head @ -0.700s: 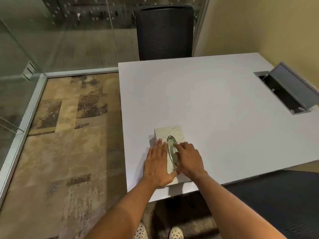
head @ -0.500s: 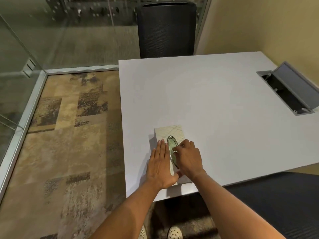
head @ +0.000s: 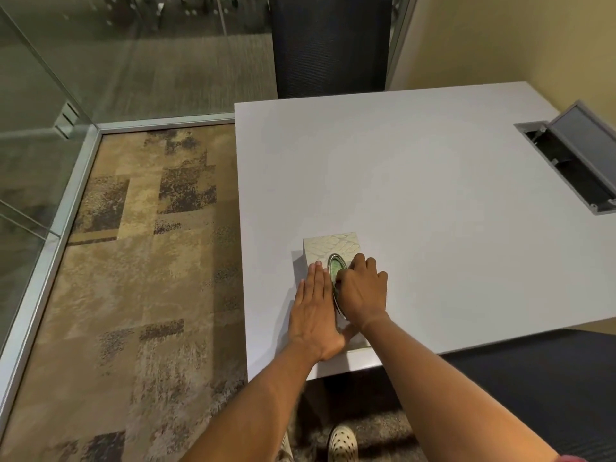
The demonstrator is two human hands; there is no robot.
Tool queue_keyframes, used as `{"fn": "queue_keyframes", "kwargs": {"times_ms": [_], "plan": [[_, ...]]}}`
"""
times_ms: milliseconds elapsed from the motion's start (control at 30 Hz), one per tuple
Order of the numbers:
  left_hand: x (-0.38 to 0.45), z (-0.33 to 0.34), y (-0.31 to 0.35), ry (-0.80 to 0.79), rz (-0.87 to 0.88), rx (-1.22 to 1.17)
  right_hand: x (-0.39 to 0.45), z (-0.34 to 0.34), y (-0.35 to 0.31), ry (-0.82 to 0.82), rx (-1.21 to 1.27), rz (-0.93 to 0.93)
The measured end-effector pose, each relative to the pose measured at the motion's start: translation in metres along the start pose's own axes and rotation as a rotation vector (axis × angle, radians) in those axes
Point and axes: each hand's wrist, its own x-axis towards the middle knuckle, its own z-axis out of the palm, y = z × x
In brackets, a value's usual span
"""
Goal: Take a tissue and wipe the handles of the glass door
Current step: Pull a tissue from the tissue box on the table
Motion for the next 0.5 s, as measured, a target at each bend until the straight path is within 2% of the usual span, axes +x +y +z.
{"fn": "queue_keyframes", "kwargs": {"times_ms": [300,500], "plan": [[0.004,0.007,-0.001,0.002,-0.010,0.012,0.001,0.010,-0.002,0.055,-0.050,-0.007],[0.004,0.009,-0.002,0.016,-0.004,0.011,-0.003,0.009,0.006,0.084,0.046,-0.006]]}}
